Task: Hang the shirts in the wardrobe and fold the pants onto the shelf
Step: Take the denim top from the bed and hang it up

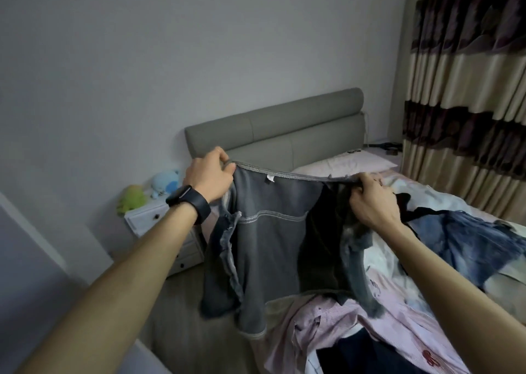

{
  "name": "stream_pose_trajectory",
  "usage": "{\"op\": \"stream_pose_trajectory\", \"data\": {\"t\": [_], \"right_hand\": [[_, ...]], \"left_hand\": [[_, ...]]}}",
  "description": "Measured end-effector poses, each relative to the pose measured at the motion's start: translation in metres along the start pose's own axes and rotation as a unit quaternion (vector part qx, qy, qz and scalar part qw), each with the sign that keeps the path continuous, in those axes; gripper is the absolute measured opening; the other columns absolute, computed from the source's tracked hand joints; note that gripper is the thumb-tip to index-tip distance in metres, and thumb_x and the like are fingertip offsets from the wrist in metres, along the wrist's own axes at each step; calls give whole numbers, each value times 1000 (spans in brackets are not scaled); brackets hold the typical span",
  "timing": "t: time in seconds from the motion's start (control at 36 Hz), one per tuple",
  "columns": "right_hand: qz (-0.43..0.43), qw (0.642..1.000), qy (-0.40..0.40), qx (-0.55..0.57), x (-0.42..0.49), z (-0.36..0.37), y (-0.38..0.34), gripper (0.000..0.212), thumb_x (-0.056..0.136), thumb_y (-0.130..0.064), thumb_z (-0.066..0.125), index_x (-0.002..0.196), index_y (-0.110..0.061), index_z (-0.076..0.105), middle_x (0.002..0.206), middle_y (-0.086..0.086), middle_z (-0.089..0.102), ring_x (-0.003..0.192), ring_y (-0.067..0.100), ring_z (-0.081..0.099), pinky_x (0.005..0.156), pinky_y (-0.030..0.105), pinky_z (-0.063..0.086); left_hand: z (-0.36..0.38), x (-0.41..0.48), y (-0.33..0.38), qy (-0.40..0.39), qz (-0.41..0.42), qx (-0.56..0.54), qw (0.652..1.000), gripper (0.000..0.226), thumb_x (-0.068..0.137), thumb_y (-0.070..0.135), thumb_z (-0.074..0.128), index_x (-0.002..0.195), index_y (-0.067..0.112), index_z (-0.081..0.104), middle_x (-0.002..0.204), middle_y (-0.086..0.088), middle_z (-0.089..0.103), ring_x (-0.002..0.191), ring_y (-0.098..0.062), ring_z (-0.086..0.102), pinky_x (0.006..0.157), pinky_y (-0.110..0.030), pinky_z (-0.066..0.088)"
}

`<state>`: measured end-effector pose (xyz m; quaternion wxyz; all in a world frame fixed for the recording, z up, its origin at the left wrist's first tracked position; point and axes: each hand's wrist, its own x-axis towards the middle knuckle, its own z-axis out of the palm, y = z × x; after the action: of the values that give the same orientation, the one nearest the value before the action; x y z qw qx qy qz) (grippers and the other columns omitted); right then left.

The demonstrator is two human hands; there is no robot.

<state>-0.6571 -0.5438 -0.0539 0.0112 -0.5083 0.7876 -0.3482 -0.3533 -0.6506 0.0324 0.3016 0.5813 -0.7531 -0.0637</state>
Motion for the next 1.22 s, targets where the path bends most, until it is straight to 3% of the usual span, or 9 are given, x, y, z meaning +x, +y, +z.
{"op": "stream_pose_trajectory", "data": {"t": [0.17,0.28,0.56,0.69,0.86,0.94,1.03,1.14,1.22], "right_hand": [[45,951,-130,279,-11,28,-21,24,91,-11,49,96,-13,73,91,14,72,95,40,66,81,46,54],[58,898,-234,369,-44,54,-28,20,79,-28,57,83,-21,76,79,3,74,78,24,68,69,40,54],[-20,790,-487,373,-168,126,-85,39,92,-3,64,57,-20,65,55,8,53,51,19,50,52,29,42],[-56,724,-570,384,-244,135,-139,35,89,-1,68,63,-25,74,64,3,63,58,15,62,52,24,52],[-110,727,-529,424,-313,130,-208,11,76,-22,72,68,-25,65,68,10,58,66,20,60,58,30,56],[-292,782,-493,246,-356,153,-243,4,87,-28,70,86,-24,69,79,2,73,81,25,69,71,34,53],[-390,763,-509,86,-395,164,-260,17,91,-29,68,102,-16,72,99,11,75,100,35,66,81,36,50],[-399,752,-513,109,-428,170,-285,11,91,-29,67,91,-19,67,84,8,75,88,32,69,77,36,54],[-336,688,-621,164,-454,177,-307,10,91,-22,70,86,-14,67,63,2,72,66,20,72,74,39,61]], "left_hand": [[36,-77,-43,-12,-151,-207,967,17,100,24,55,104,19,70,91,-9,73,75,-32,72,70,-47,61],[49,-169,-80,8,-256,-294,921,27,102,27,56,83,13,69,61,5,65,48,-15,62,48,-32,55],[-1,-351,-130,59,-415,-390,820,11,92,8,70,103,6,71,91,-5,78,81,-18,74,73,-26,57],[-41,-438,-154,111,-418,-327,840,13,92,5,69,104,9,69,87,2,78,84,-8,73,77,-16,51],[-113,-533,-209,299,-494,-97,810,18,84,38,80,86,28,66,70,7,73,80,-15,73,82,-32,56],[-138,-575,-232,321,-535,4,781,23,83,46,78,86,28,65,82,3,75,88,-21,71,85,-38,57],[-134,-614,-236,272,-572,105,767,29,85,54,73,93,27,69,90,0,76,93,-29,70,73,-36,55],[-135,-647,-233,304,-588,117,740,33,82,66,69,88,34,70,80,10,73,83,-23,68,62,-30,46],[-141,-658,-225,360,-585,80,723,22,77,62,77,71,46,62,75,18,65,75,-11,64,66,-27,51]]}}
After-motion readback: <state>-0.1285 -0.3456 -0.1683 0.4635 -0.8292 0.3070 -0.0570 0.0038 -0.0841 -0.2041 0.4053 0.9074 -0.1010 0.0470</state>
